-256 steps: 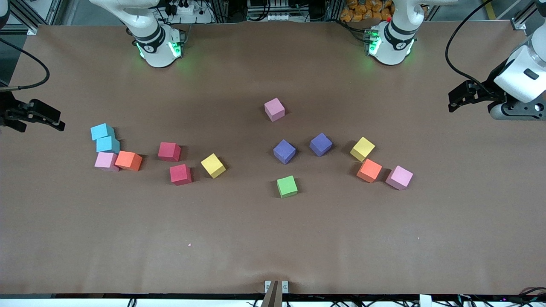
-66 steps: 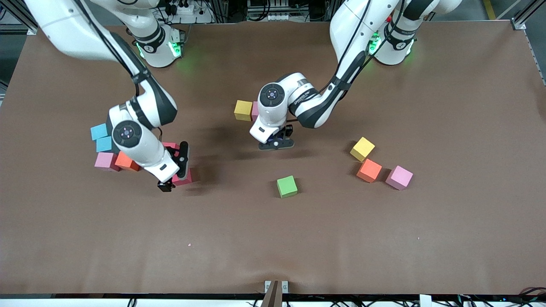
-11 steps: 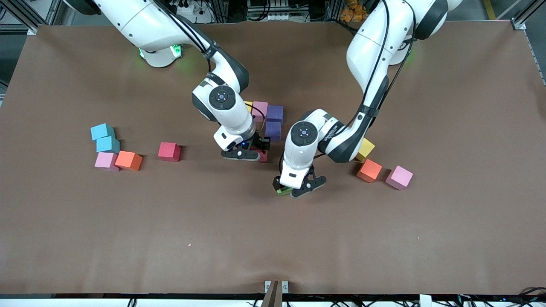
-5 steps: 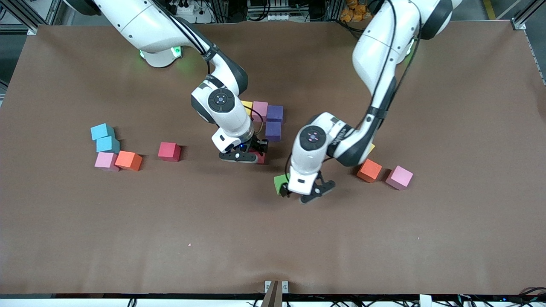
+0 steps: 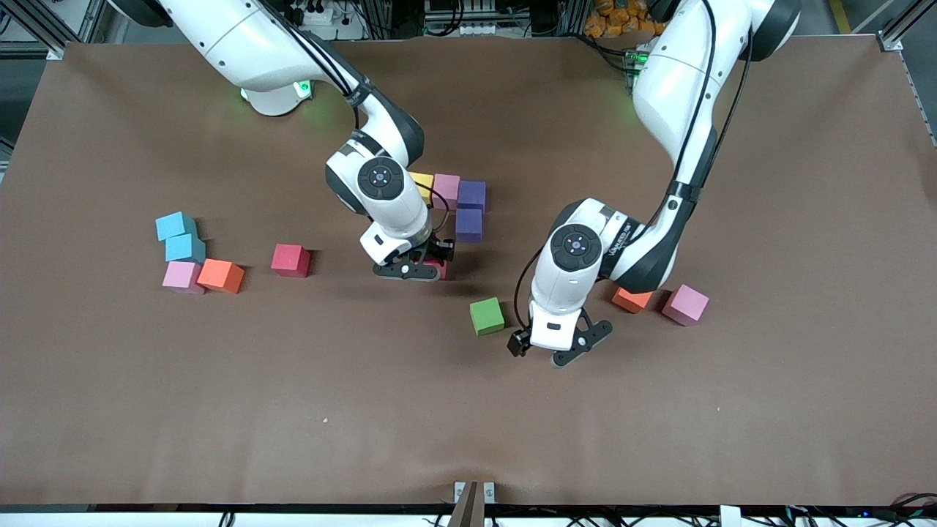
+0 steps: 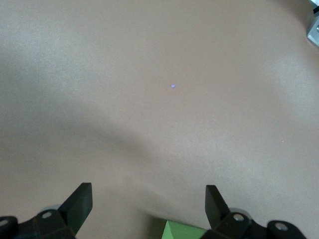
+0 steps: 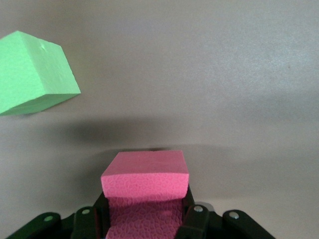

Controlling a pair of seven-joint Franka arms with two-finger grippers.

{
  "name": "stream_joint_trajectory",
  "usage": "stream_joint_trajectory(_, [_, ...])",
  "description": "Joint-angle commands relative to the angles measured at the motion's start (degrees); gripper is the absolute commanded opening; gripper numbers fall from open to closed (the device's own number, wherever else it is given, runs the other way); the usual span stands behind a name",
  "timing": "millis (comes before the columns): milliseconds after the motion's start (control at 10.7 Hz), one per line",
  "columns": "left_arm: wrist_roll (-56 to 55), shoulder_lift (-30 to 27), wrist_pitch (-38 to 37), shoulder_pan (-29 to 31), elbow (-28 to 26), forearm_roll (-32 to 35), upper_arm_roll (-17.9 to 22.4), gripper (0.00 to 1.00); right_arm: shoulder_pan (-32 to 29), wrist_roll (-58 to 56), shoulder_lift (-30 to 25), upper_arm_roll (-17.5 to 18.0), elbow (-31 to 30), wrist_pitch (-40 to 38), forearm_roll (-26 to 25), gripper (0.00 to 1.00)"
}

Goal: Form number 2 with 11 blocks

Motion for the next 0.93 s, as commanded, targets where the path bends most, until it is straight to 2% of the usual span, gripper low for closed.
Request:
stream_joint_trajectory(0, [-0.31,-1.39,-1.35,0.11,-0.64,0.08,-0.15,1.0,3.41,2.26,3.26,-0.05,6.65,-1.82,0.28,0.08])
stream_joint_trajectory(280, [-0.4,-1.57,-1.44,0.64,-0.64,0.08,-0.23,1.0,6.84,2.01,5.55,-2.06,10.36,-4.19,-0.25,0.08])
stream_joint_trajectory(467, [-0.4,-1.57,-1.44,0.64,-0.73,0.08,-0.23,1.0,11.76,1.92,7.49,-6.01,11.33,-4.73,-0.51,0.08])
stream_joint_trajectory(841, [-0.49,-1.39,-1.44,0.55,-0.73,0.08,-0.23,1.0,13.88,2.18,8.2,-6.99,11.86,-4.55,0.1,0.08])
